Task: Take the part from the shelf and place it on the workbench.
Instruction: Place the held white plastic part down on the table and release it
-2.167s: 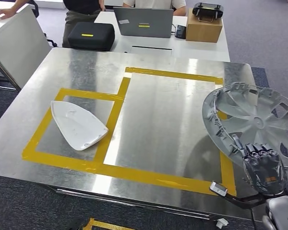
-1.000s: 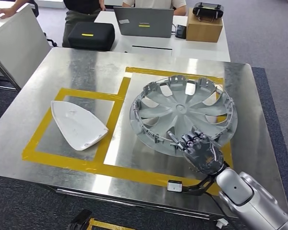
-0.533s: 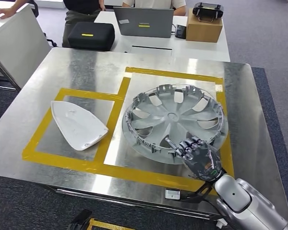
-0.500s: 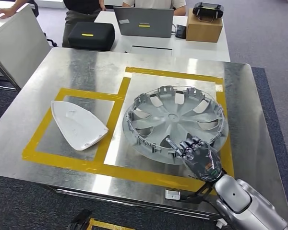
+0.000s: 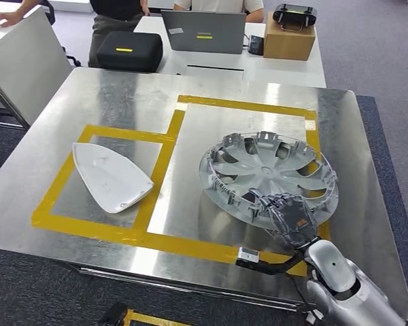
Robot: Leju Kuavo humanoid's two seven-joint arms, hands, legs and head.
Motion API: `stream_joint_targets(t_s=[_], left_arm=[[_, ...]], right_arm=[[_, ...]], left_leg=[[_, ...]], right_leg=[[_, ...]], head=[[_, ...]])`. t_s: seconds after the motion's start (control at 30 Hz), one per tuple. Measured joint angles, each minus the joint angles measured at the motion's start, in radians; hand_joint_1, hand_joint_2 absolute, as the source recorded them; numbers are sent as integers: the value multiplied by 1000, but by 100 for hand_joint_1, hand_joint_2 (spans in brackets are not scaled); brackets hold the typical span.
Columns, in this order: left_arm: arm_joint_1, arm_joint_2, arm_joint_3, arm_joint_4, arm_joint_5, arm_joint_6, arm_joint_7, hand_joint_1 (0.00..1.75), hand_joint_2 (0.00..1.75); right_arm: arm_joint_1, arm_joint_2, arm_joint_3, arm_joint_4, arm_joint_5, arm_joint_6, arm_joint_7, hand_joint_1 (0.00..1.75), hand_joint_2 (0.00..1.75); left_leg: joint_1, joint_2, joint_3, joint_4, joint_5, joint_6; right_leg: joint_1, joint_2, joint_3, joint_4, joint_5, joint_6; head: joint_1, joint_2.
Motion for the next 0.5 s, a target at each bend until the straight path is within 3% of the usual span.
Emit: stream_joint_targets(t_s=[0.17,0.5], left_arm=[[9,1,0,0,9,2,-3,0,0],[13,1,0,0,10,2,-4,0,0]], right_arm=[[-9,7,-27,-6,-62,70,-16,175,175],[-14,10,-43,-17,-75,86,-27,175,175]], left_leg=[[0,0,0,0,0,0],[0,0,0,0,0,0]], right_leg=[[0,0,0,0,0,0],[0,0,0,0,0,0]], head=[[0,0],[0,0]])
